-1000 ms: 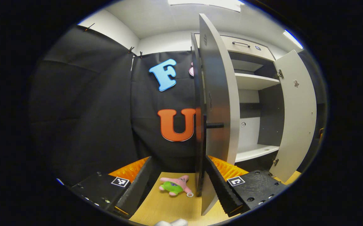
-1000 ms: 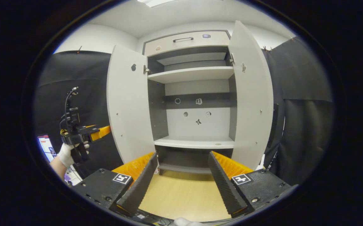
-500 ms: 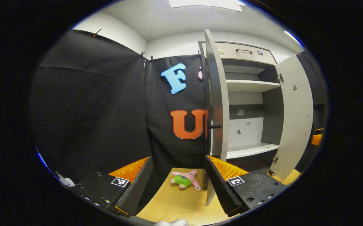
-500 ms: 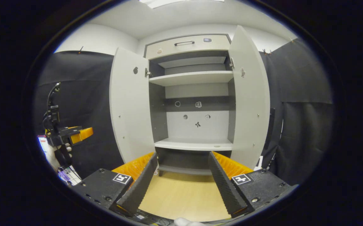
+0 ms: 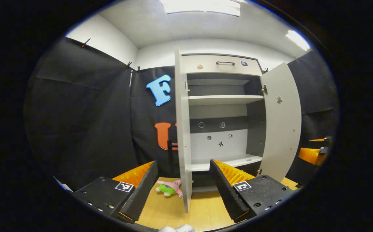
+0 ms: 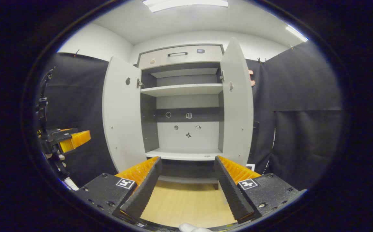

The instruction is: Open the right door of the double-door shoe cabinet with the right hand, and open the left door with the left hand.

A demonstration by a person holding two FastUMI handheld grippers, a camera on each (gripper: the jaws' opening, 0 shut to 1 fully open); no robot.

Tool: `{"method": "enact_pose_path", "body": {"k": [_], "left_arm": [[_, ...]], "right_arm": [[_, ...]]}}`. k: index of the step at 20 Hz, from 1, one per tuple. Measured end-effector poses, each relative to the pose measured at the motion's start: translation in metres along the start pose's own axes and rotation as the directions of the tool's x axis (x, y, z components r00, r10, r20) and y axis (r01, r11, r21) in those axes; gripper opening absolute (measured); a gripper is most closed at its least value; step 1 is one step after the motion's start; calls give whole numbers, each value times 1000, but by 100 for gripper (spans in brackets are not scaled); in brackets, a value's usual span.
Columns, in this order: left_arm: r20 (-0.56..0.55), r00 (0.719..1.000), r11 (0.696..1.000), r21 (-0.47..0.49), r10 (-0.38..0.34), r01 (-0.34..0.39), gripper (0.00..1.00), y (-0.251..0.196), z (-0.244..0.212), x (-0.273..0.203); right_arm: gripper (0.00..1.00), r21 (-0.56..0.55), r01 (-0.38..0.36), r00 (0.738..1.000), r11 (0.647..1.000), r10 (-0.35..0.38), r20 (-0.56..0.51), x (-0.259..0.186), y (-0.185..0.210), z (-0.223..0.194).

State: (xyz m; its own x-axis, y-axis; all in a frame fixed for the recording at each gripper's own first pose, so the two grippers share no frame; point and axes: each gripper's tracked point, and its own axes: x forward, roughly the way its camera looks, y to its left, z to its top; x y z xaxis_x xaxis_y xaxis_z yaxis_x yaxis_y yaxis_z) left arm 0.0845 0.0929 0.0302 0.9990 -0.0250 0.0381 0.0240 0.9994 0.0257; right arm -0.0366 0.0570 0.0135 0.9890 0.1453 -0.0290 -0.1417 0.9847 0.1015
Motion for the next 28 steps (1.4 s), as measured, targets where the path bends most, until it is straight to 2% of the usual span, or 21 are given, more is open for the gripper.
{"method": "enact_pose_path", "body": {"k": [4, 8, 11, 17, 28], "left_arm": [[-27, 999, 999, -21, -44, 43, 96, -42, -21, -3], [-50, 999, 999, 36, -18, 20, 96, -61, -39, -11], [-80, 996, 999, 36, -24, 27, 96, -77, -54, -15], [-75, 997, 999, 18, -30, 32, 96, -90, -50, -12], [-70, 997, 1000, -3, -30, 30, 96, -81, -41, -10]], "right_arm": [[100, 7, 49, 999, 999, -49, 13, -4, -24, 2], [100, 20, 60, 998, 998, -60, 9, -1, -43, -3], [100, -1, 73, 997, 997, -73, 2, 0, -60, -10], [100, -16, 102, 995, 995, -102, 6, -2, -81, -14], [100, -17, 75, 997, 997, -75, 19, 0, -70, -9]]}}
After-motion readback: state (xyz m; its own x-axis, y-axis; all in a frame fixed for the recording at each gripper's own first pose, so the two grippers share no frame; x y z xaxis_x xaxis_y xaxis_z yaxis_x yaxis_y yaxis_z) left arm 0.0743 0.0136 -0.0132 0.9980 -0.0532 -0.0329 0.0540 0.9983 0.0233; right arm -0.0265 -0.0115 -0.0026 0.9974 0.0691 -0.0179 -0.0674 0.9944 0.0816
